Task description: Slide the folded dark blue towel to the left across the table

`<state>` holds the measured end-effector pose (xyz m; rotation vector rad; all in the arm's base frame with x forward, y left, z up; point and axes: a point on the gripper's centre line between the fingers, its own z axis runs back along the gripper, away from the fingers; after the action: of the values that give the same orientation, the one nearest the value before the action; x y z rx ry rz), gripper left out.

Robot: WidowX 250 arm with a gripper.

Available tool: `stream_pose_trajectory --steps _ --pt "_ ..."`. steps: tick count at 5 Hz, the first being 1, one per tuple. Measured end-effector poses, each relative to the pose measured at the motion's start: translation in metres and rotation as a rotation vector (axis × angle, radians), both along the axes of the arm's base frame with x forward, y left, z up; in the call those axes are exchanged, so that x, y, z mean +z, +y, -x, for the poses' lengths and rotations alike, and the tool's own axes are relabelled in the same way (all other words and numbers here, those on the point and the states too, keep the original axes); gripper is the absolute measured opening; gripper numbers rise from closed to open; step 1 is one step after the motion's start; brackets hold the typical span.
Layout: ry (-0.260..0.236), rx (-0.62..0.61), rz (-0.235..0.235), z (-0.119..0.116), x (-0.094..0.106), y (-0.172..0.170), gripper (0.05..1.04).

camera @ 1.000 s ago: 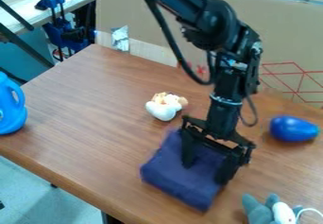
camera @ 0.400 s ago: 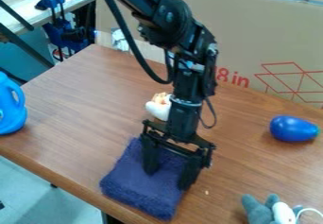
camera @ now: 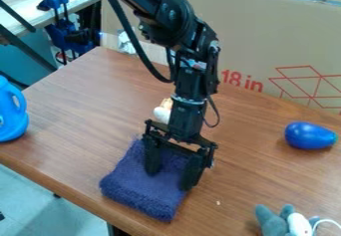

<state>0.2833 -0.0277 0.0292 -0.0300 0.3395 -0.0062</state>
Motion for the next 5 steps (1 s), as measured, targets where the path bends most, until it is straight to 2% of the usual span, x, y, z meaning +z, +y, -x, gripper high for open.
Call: stream_pose_trajectory --steps 1,2,3,4,5 --pt "-0.002 -0.01 0.039 0.004 0.002 0.017 1.002" --pt "-0.007 0.026 0.049 0.01 0.003 0.038 1.002" --pt "-0.032 0.049 0.025 0.017 0.012 0.067 1.002" --pt "-0.099 0.087 -0.005 0.017 0.028 0.092 1.002" --pt "-0.108 0.094 -0.012 0.016 0.03 0.099 1.001"
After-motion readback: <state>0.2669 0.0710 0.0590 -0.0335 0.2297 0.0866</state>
